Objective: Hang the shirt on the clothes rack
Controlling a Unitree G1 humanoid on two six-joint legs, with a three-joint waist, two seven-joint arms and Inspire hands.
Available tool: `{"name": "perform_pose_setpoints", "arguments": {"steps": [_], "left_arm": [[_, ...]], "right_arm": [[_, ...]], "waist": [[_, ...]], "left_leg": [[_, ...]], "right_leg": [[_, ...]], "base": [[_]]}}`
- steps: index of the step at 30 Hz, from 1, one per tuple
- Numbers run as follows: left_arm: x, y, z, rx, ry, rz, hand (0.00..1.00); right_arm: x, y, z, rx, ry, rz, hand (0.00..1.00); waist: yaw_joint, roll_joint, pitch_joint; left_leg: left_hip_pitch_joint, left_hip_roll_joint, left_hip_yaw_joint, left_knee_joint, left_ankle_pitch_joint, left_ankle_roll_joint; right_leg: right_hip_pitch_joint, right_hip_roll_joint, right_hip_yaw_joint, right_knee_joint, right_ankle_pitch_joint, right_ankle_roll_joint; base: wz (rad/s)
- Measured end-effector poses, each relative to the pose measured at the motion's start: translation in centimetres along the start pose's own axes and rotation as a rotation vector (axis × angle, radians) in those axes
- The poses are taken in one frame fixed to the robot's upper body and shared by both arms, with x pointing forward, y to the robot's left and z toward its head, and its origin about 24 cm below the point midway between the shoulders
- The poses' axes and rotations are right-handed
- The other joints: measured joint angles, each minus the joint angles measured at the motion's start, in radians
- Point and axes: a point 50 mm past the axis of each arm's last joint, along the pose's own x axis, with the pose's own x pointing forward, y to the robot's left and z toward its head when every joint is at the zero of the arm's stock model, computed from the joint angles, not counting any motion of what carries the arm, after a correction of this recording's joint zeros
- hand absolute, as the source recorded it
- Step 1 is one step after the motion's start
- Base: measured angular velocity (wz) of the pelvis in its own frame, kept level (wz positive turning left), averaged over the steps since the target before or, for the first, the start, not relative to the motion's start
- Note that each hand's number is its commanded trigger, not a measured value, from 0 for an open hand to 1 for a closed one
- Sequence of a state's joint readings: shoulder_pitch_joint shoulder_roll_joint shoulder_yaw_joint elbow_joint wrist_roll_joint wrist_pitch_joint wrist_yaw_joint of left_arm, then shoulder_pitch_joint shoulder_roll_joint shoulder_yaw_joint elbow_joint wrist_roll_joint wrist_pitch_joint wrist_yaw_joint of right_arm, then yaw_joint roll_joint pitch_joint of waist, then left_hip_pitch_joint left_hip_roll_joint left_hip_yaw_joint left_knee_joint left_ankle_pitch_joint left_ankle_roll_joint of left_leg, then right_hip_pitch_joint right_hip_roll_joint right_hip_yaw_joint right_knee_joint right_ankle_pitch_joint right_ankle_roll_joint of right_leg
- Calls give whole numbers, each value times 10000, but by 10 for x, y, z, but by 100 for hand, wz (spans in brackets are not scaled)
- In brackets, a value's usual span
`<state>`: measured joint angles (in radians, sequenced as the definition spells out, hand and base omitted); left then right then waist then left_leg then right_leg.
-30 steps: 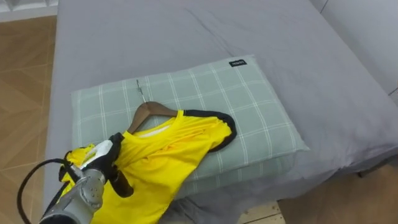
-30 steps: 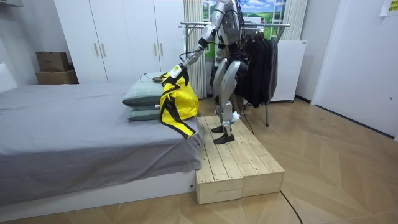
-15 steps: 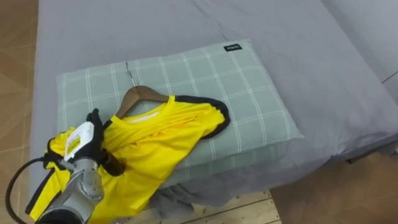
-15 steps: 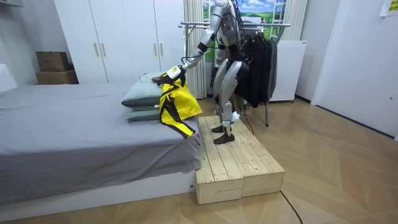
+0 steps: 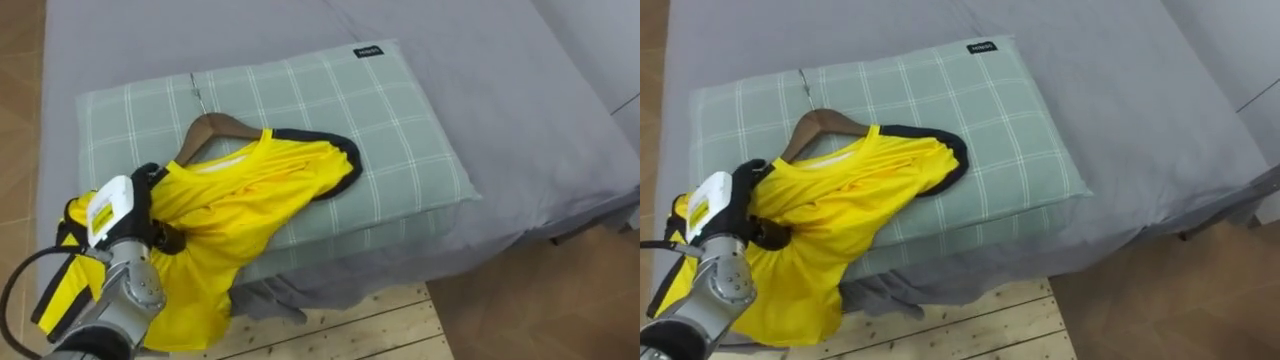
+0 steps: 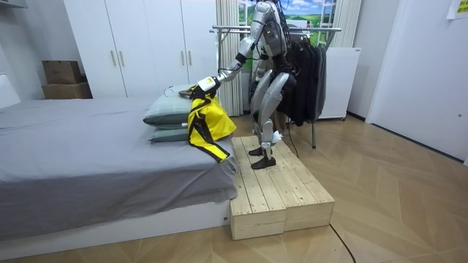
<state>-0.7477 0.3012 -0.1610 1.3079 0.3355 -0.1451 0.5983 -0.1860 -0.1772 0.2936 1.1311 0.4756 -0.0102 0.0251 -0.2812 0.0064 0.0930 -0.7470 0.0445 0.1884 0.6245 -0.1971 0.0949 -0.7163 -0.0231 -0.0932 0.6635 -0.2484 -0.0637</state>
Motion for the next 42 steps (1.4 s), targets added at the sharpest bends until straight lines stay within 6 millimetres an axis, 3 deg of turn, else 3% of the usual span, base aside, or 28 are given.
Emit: {"name": "perform_pose_setpoints", "arguments": {"steps": [7, 31, 42], "left_arm": [[4, 9, -3, -345, 278, 520, 100], [4, 9, -4, -263, 364, 435, 100], [5, 9, -6, 3, 309, -82, 100]], "right_arm": [[0, 1, 1, 8, -68, -7, 0], [0, 1, 3, 88, -257, -227, 0], [-4, -11, -21, 757, 634, 59, 0]], "waist": [[-2, 5, 3], [15, 126, 76], [82, 33, 61]], "left_leg": [[-27, -14, -8, 1, -21, -20], [-45, -25, -51, 11, -26, -30], [633, -122, 16, -273, -22, -34]], "right_leg": [[-1, -31, -50, 4, -13, -25], [8, -67, -150, 26, -49, -53], [650, -130, -123, -68, -119, -30]], "base": [[0], [1], [2]]}}
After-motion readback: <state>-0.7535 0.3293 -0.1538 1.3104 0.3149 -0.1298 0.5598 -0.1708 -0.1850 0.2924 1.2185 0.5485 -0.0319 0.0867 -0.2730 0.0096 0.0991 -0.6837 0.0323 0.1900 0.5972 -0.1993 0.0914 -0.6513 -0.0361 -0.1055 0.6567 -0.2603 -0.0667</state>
